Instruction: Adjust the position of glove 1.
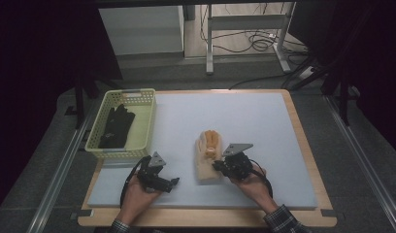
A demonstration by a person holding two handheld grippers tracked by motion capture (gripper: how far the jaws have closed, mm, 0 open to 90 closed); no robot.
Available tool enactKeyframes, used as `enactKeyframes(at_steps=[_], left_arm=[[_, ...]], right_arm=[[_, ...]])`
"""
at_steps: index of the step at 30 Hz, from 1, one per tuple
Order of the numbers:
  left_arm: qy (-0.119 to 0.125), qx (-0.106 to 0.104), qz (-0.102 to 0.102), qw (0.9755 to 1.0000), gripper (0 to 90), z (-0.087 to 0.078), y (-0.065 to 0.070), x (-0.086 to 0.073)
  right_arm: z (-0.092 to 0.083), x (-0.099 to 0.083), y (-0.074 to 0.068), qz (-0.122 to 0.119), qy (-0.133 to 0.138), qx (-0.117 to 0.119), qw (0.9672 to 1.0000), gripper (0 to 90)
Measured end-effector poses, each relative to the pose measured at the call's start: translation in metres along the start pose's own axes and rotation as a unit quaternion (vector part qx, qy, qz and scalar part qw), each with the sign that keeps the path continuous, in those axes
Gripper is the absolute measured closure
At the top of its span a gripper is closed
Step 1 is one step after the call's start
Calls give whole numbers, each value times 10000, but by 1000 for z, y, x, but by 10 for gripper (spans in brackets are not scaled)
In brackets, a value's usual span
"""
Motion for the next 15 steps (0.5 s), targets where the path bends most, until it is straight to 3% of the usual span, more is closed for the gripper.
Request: enactKeyframes(at_steps=[4,7,10,12,15], left_arm=[[1,0,-2,10000,14,0,0,0],[0,1,0,10000,14,0,0,0],[0,0,0,10000,14,0,0,0],[-10,-5,9,10000,14,0,0,0],[-17,-8,9,10000,13,0,0,0]], right_arm=[[-13,5,3,-95,-20,-248,9996,820],[-9,-5,9,2,-225,-234,9995,770],[-13,-13,15,139,-72,-145,9998,697],[-21,-17,23,223,26,-258,9994,704],[-24,-29,35,409,-112,-415,9982,756]])
Point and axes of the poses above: each handheld gripper's, and its own axes: z roughly forward along the jaws, x roughly out of its top, y roughly to its right, the point moved 2 cm from there along z, roughly forward along the jaws
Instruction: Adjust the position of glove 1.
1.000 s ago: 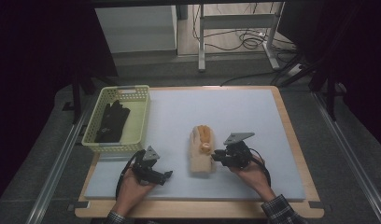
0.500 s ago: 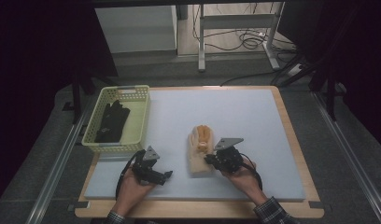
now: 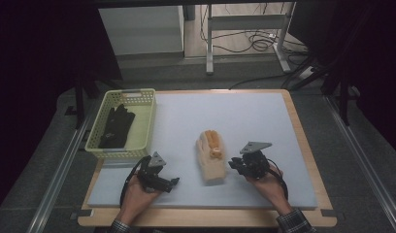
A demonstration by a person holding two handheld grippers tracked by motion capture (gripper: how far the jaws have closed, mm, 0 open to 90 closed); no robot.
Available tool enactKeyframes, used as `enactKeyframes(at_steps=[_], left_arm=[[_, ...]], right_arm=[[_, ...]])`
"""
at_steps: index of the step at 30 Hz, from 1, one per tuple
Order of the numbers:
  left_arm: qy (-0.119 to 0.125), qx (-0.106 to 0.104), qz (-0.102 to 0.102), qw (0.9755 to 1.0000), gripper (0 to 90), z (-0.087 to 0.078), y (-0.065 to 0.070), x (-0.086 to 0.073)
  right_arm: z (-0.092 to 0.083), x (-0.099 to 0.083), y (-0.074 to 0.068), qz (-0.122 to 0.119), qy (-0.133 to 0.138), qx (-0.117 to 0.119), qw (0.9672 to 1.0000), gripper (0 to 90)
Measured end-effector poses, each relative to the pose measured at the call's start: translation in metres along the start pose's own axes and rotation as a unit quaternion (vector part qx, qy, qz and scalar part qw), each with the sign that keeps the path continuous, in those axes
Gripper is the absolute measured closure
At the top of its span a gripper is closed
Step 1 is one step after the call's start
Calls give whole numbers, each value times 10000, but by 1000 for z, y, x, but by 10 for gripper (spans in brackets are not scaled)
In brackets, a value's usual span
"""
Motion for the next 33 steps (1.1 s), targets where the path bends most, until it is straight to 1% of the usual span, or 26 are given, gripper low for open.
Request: enactKeyframes(at_steps=[2,4,5,6,9,11,13,17,20,23,27,31,33], left_arm=[[-1,-1,-1,10000,13,0,0,0],[-3,1,9,10000,14,0,0,0],[0,-1,15,10000,17,-1,0,0],[-1,-11,18,10000,20,-1,0,0],[-30,-39,39,10000,19,-3,-1,-1],[-79,-36,41,10000,17,-5,-3,-2],[-134,-8,19,9999,13,-7,-5,-3],[-155,1,-33,9999,8,-11,-10,-7],[-143,31,-49,9999,8,-13,-12,-10],[-105,32,-1,9999,4,-12,-12,-11],[-51,12,13,10000,0,-12,-12,-12],[-51,16,6,10000,0,-12,-12,-13],[-52,21,6,10000,0,-12,-12,-13]], right_arm=[[8,-8,1,0,-141,47,9999,762],[19,-11,-6,-80,-193,208,9996,762],[22,-10,-9,-156,-99,193,9996,763],[25,-7,-13,-168,-115,250,9995,766],[33,-1,-22,-276,-137,317,9990,766],[37,4,-27,-291,-145,393,9987,765],[43,7,-33,-344,-136,447,9983,763],[53,15,-43,-426,-115,509,9977,747],[61,21,-49,-468,-71,512,9976,740],[68,27,-55,-521,-55,512,9973,739],[79,34,-62,-653,-3,427,9970,741],[92,43,-68,-763,76,367,9964,742],[95,46,-70,-808,74,329,9962,740]])
Point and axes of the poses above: each handheld gripper's, and its own axes: z roughly forward along the jaws, x roughly out of its top, y roughly to its right, the point moved 2 cm from there along z, roughly forward along the jaws
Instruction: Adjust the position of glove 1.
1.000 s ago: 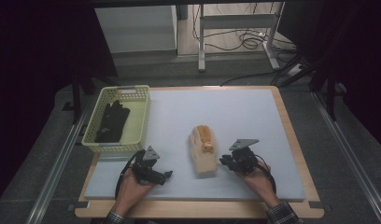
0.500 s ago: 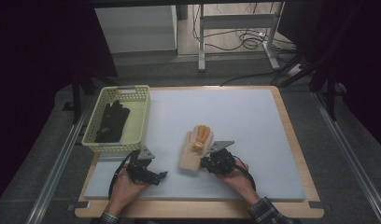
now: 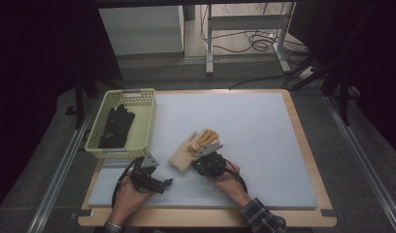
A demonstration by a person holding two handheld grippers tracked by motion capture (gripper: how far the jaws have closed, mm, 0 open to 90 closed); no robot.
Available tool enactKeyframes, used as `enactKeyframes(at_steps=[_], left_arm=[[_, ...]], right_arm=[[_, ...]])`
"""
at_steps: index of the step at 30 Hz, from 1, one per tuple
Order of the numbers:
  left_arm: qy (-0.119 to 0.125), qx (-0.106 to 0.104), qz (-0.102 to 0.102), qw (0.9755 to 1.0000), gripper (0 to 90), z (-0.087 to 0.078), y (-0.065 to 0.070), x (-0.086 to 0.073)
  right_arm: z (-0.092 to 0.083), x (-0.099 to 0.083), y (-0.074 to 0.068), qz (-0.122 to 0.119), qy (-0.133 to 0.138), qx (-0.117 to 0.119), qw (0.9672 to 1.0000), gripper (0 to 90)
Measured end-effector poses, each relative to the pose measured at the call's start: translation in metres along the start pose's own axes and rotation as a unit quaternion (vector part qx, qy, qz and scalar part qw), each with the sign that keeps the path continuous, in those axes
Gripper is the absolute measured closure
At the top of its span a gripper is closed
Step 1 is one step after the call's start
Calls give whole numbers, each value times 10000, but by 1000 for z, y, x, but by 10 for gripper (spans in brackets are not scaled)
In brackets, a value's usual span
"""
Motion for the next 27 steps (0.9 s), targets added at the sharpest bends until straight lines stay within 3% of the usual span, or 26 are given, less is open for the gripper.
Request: enactKeyframes(at_steps=[3,7,10,15,20,27], left_arm=[[-5,5,0,10000,0,0,0,0],[-13,1,-8,10000,0,0,0,0],[-13,-4,-12,10000,0,0,0,0],[7,-9,-20,10000,0,0,0,0],[19,-11,-19,10000,0,0,0,0],[23,-10,-21,10000,0,0,0,-1]], right_arm=[[-4,0,0,-24,-92,76,9999,665],[-19,-7,4,-14,-14,58,10000,563],[-29,-13,10,-89,-48,-140,9999,493],[-49,-23,25,2,39,-312,9995,379],[-68,-37,41,174,70,-487,9986,281],[-90,-57,62,521,89,-673,9963,209]])
Point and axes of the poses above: each handheld gripper's, and its own axes: z roughly forward along the jaws, x roughly out of its top, y roughly to its right, the point moved 2 cm from there along z, roughly forward along the jaws
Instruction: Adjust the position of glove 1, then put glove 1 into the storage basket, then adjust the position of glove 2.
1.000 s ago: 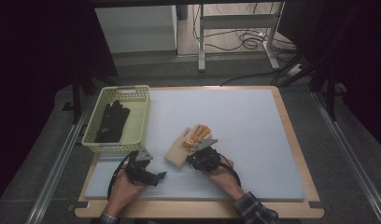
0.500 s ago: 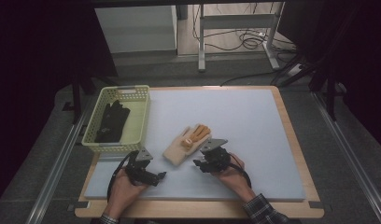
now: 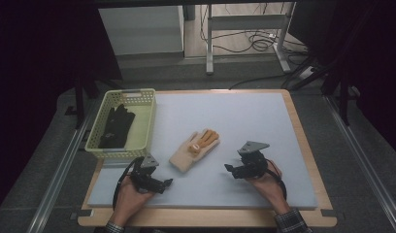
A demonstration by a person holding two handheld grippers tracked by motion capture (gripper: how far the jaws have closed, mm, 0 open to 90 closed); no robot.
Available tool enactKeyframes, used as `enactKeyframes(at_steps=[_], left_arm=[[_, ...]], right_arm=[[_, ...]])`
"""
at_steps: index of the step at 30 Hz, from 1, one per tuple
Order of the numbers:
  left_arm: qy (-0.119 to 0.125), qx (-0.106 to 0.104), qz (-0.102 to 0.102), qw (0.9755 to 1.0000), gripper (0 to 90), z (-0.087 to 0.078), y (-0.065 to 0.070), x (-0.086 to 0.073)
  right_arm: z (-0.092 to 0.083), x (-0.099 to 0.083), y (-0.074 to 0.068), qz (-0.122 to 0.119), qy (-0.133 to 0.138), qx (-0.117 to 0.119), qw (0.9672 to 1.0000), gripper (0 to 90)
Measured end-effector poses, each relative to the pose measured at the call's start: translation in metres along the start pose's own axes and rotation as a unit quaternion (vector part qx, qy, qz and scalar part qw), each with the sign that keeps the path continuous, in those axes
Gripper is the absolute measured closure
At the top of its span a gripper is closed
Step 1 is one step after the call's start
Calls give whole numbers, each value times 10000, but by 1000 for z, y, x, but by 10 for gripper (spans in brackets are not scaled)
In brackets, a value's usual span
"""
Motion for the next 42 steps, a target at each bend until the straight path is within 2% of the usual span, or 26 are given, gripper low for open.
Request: enactKeyframes(at_steps=[6,9,14,16,19,29,35,42], left_arm=[[-1,-4,-2,10000,0,0,0,0],[-5,-9,-5,10000,0,0,0,0],[-10,-15,-9,10000,0,0,0,0],[-9,-15,-7,10000,0,0,0,0],[-3,-14,-6,10000,1,0,0,0],[-73,-16,9,10000,10,-3,2,3],[86,-124,43,9999,2,-10,9,14],[83,-216,104,9997,0,-11,14,31]], right_arm=[[-13,-19,19,261,-56,-182,9995,138],[-15,-29,26,349,-150,-297,9988,113],[-15,-41,36,483,-246,-349,9979,80],[-15,-41,36,522,-256,-335,9977,71],[-14,-41,34,416,-309,-430,9977,70],[-14,-41,34,406,-289,-424,9979,70],[-14,-41,34,415,-283,-417,9979,70],[-14,-42,34,412,-283,-424,9979,71]])
Point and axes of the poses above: each handheld gripper's, and its own axes: z roughly forward along the jaws, x roughly out of its top, y roughly to its right, the point moved 2 cm from there along z, roughly forward along the jaws
